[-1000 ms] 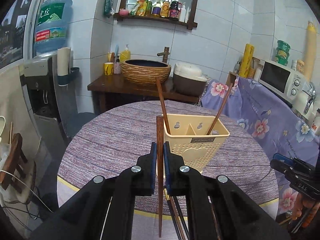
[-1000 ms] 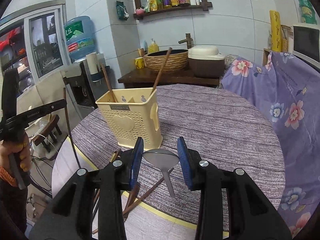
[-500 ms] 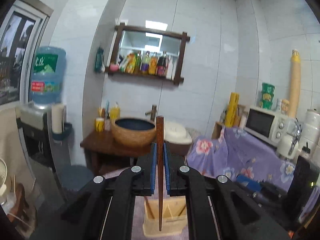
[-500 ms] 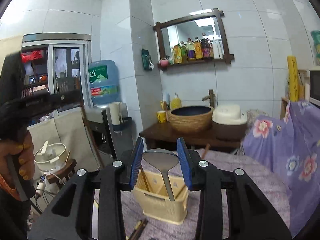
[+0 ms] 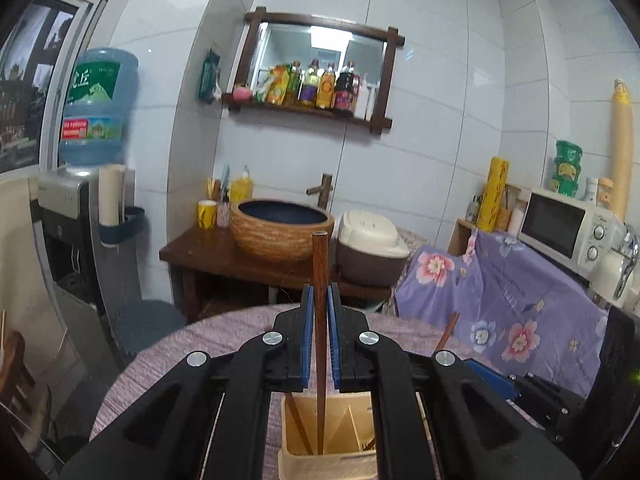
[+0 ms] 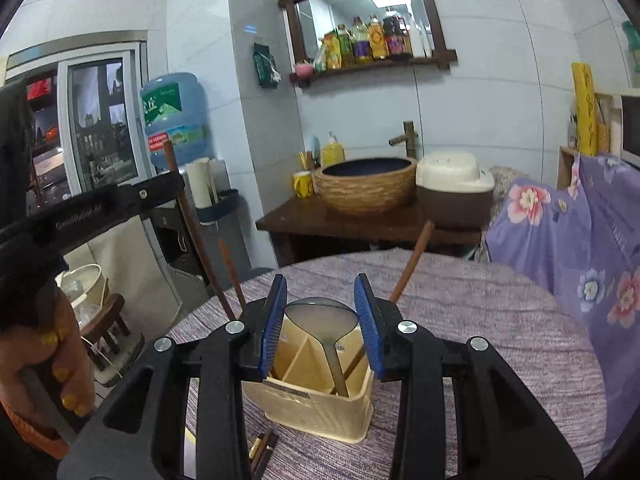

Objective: Organize utensils
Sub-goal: 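Carry the chopstick and spoon over the holder and lower them in, then open both grippers to release the chopstick and spoon into the holder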

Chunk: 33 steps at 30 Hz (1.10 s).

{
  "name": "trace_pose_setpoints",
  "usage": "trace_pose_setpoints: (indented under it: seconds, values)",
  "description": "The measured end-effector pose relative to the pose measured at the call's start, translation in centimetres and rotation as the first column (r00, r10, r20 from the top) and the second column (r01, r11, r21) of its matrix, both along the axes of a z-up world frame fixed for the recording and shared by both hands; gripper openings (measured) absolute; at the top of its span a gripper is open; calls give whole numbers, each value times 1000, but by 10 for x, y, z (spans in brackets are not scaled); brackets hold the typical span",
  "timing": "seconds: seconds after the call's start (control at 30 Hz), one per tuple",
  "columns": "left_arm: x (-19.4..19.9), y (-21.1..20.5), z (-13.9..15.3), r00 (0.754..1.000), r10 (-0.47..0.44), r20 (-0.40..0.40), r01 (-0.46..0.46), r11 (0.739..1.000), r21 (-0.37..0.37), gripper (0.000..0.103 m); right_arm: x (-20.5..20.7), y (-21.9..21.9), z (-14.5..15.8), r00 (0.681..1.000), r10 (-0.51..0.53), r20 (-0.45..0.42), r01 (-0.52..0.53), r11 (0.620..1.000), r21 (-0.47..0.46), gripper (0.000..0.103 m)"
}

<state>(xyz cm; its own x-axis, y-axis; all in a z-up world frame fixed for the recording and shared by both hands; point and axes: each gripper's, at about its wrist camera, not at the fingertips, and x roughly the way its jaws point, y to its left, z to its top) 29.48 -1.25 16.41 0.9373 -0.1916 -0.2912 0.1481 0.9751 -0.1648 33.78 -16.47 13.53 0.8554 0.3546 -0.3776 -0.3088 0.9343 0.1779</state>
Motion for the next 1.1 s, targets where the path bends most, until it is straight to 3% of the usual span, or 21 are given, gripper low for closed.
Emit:
trace_pose_setpoints:
  seconds: [0.27, 0.5, 0.53, 0.57, 0.6, 0.63, 0.67, 0.8, 0.93, 1.1]
  values:
    - [10, 2, -40, 994, -5, -109, 5, 1000, 6, 8, 8, 3, -26, 997, -23, -67, 22, 1000, -14, 36]
    - [15, 7, -57, 987, 2, -161, -1, 1000, 5, 8, 11, 2, -42, 997, -35, -75, 33, 999, -25, 37]
    - [15, 7, -58, 986, -2, -168, 2, 1000, 1, 10, 10, 2, -43, 996, -39, -77, 37, 999, -28, 37]
    - [15, 8, -58, 984, -4, -178, 4, 1000, 0, 23, 10, 2, -44, 996, -36, -80, 34, 999, -27, 40]
    - [12, 10, -57, 984, -2, -178, 1, 1000, -4, 33, 9, 2, -44, 996, -34, -79, 32, 999, -26, 48]
    - [7, 13, -56, 986, 5, -167, -7, 1000, -13, 54, 7, 1, -45, 996, -45, -71, 43, 999, -28, 55]
    - [1, 16, -55, 988, 10, -151, -13, 1000, -24, 63, 4, 0, -44, 996, -58, -63, 56, 998, -29, 68]
    - [-20, 19, -59, 987, 26, -159, -22, 999, 23, 68, -15, -5, -45, 996, -74, -52, 73, 997, -19, 73]
    - [-45, 25, -83, 973, 19, -230, -7, 999, 51, 74, -38, -7, -51, 991, -105, -79, 101, 993, -61, 77]
    - [-74, 30, -124, 945, -3, -327, 23, 998, 57, 74, -67, -10, -79, 973, -116, -202, 94, 989, -117, 77]
